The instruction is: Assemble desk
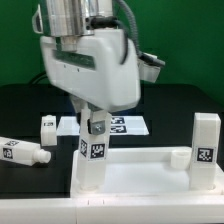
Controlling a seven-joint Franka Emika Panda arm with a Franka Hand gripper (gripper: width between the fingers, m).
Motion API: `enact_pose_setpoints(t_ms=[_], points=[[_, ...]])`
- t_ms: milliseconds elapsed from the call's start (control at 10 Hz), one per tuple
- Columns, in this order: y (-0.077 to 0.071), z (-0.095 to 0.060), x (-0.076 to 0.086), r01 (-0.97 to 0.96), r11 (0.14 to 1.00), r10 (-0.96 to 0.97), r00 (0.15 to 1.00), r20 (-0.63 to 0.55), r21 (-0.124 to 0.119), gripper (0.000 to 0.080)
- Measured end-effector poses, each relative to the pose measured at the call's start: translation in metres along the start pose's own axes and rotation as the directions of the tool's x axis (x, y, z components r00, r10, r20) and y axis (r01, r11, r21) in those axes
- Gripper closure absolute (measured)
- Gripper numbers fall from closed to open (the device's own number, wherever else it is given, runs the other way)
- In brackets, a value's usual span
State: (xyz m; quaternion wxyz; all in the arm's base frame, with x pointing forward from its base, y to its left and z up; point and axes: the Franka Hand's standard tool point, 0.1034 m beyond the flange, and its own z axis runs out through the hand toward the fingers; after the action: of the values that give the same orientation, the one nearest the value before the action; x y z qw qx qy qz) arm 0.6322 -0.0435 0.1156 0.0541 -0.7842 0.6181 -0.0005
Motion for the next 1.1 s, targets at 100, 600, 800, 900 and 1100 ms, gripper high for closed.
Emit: enact_pose_setpoints(t_ms=[100,600,800,900,1100], points=[[0.000,0.000,0.002,-0.081,0.997,0.081,0.997,0.013,0.009,0.0514],[-0.007,-0.009,0.010,0.155,0.988,-0.156,0.988,0.006,0.026,0.0181],[0.016,0.013,-0.004,0.457,0.890,-0.457,0.890,-0.001,0.013,0.0159],[0.012,0.010,-0.001,0.516,0.856,-0.516,0.856,-0.010,0.017,0.0151],[0.011,0.009,0.000,0.671,0.741,-0.671,0.741,-0.020,0.006,0.0151]])
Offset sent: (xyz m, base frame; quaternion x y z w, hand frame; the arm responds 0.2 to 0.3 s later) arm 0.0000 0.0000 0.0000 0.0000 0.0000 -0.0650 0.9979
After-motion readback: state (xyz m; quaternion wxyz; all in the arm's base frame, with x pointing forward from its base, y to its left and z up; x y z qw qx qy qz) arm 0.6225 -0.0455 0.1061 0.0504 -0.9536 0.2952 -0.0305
